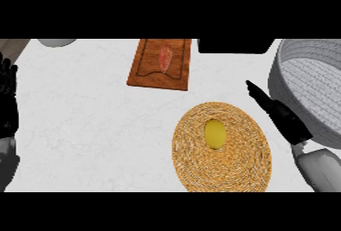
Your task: Pick the lemon from the placemat and place it in the basket
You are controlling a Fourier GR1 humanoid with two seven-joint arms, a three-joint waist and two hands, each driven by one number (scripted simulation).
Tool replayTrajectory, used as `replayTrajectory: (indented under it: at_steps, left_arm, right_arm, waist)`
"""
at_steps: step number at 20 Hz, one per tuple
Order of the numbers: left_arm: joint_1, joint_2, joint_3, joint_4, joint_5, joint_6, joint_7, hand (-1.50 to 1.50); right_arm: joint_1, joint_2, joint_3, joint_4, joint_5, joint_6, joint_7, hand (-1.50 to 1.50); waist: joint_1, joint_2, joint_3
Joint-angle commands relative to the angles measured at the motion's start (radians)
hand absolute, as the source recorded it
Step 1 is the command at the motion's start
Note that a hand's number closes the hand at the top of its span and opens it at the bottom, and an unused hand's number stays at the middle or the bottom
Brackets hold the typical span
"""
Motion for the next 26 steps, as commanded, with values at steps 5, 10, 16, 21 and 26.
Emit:
replayTrajectory:
  at_steps: [5,10,16,21,26]
  left_arm:
    - [0.005,0.006,-0.111,0.065,0.035,-0.147,0.174,0.0]
    - [0.028,-0.041,-0.173,0.105,0.061,-0.205,0.233,0.0]
    - [0.018,0.01,-0.117,0.07,0.101,-0.259,0.327,0.0]
    - [0.013,-0.059,-0.151,0.117,0.048,-0.21,0.283,0.0]
    - [0.028,-0.021,-0.111,0.145,0.075,-0.247,0.276,0.0]
  right_arm:
    - [-0.229,0.144,-0.215,-0.014,-0.278,0.07,-0.164,1.5]
    - [-0.256,0.101,0.089,-0.116,0.16,0.066,-0.386,-1.5]
    - [-0.243,0.366,0.21,-0.171,0.355,-0.243,-0.162,-1.5]
    - [-0.386,0.34,0.209,-0.288,0.364,-0.108,0.303,-1.5]
    - [-0.551,0.167,0.197,-0.279,0.483,0.049,0.586,-1.5]
  waist:
    - [0.003,0.023,0.002]
    - [0.011,0.013,-0.004]
    - [-0.009,0.002,-0.004]
    - [-0.024,-0.001,-0.006]
    - [-0.038,-0.009,-0.011]
